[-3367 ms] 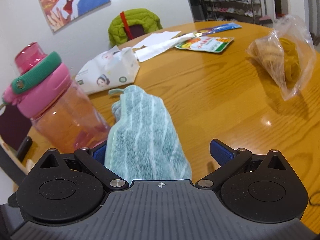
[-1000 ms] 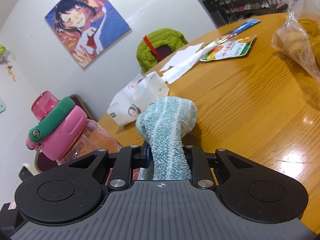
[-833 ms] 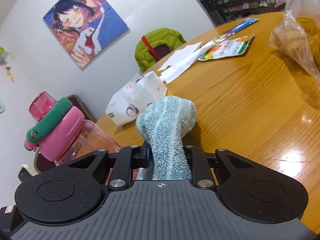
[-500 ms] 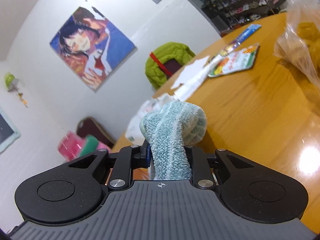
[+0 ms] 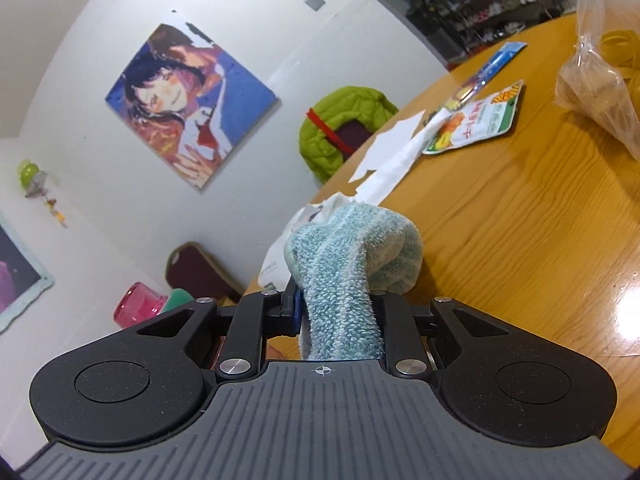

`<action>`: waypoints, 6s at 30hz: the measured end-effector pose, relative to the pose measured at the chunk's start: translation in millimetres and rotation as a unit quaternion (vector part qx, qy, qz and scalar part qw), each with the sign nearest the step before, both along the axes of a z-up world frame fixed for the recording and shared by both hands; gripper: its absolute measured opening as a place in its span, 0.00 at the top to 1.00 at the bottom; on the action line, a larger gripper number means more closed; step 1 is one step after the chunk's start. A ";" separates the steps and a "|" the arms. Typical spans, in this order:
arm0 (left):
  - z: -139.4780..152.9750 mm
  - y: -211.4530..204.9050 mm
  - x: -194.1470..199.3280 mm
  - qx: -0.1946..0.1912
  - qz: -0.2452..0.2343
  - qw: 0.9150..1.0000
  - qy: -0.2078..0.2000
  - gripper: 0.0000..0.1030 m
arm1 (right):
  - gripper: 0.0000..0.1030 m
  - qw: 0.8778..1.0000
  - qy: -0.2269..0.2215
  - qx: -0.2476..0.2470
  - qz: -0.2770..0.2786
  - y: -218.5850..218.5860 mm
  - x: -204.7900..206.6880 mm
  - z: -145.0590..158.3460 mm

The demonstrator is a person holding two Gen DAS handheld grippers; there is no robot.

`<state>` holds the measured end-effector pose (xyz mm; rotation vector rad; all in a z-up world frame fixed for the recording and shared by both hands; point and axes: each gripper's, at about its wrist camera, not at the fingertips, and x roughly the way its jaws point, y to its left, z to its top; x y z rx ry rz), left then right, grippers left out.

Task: Clean container
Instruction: 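Lift the pink bottle with the left tool while the right tool raises the towel against it, then hold the bottle with the left tool while the right tool wipes the towel over its side, then hold the bottle with the left tool while the right tool rubs the towel around it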

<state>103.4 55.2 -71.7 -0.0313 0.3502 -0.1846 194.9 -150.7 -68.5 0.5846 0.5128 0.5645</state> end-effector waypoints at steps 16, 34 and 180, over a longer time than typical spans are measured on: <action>-7.7 8.7 3.0 -0.017 -0.009 1.000 0.011 0.32 | 0.82 0.991 -0.016 0.126 0.036 -31.1 -5.1 -6.1; -10.9 5.2 5.0 0.004 -0.007 1.000 0.003 0.32 | 0.81 0.954 0.182 0.223 0.088 -18.1 24.6 -66.9; -11.6 -11.5 4.3 0.049 -0.001 0.999 -0.013 0.32 | 0.80 0.927 0.133 0.331 0.118 -31.6 25.8 -66.5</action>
